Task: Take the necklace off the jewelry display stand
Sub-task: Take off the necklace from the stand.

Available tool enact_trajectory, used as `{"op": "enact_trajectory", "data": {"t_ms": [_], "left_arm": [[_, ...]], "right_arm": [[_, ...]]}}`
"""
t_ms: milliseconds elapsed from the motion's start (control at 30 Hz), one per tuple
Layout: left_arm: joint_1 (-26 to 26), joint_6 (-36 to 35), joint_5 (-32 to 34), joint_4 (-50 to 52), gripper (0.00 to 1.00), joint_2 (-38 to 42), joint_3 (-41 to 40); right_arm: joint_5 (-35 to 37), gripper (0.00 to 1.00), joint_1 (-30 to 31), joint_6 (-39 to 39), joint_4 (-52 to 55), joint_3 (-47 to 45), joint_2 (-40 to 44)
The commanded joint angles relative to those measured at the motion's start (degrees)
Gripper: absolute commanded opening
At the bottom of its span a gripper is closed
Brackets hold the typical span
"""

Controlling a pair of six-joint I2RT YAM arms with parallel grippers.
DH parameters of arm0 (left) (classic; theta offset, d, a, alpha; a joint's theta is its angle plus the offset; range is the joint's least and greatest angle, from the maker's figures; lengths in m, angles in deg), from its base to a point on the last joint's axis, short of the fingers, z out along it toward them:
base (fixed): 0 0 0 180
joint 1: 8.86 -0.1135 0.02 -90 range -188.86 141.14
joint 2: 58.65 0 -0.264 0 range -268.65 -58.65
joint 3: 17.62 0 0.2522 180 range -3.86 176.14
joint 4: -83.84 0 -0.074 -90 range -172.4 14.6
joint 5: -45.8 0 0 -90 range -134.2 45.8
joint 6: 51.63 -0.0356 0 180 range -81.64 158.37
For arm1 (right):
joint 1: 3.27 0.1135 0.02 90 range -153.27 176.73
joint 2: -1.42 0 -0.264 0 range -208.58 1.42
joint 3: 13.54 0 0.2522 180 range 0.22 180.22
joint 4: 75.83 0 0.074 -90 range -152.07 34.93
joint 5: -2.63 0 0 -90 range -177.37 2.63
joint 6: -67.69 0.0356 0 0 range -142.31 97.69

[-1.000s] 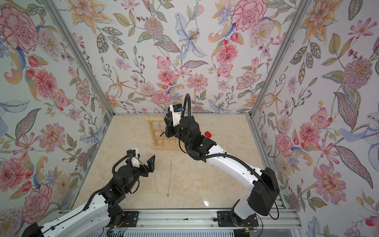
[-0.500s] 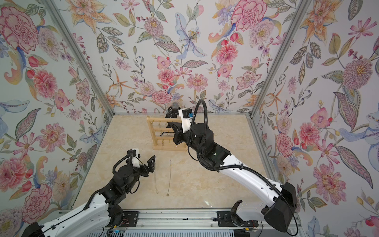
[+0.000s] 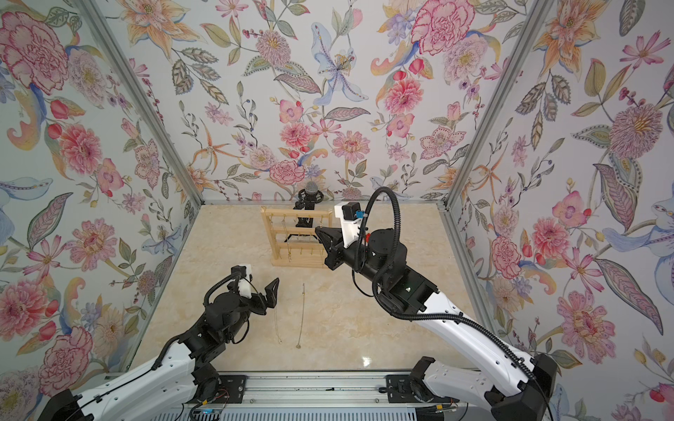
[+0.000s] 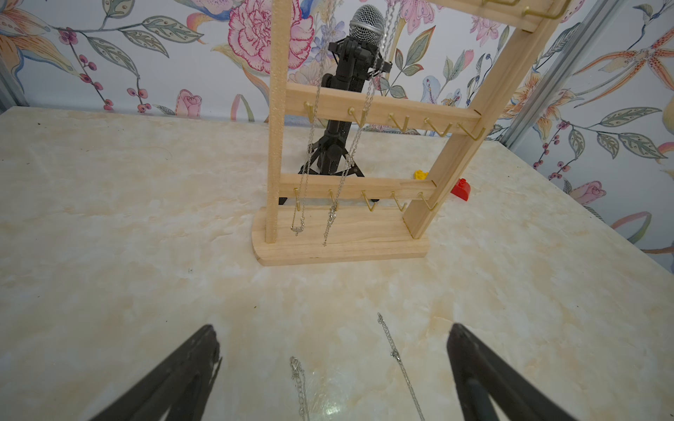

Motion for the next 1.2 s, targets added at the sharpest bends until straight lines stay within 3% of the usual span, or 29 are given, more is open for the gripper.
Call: {"op": "enact_trajectory", "data": {"t_ms": [0,333,533,900,1167], "left_arm": [[0.48,-2.39,-4.20,-1.57,0.99,-0.34,2.40],[0.73,-3.80,-24.61,-14.66,0.99,-2.60,4.10],[1.51,-3.18,-33.58,-21.71,0.99,-7.16,7.27],[6.23,-8.12,-42.15,-25.32,0.99,-19.07,17.06],[6.81,-10.05,-46.78,-26.20,0.99,-27.33,23.91]], "right_arm": [[-3.16,0.00,-0.93,0.46,2.43,-1.70,3.06],[-10.18,0.00,-7.42,2.02,5.88,-7.13,11.55],[-14.69,0.00,-12.48,2.84,6.62,-9.53,15.16],[-18.23,0.00,-17.27,4.40,8.43,-12.59,19.45],[-19.00,0.00,-17.72,5.86,8.35,-14.39,20.50]]}}
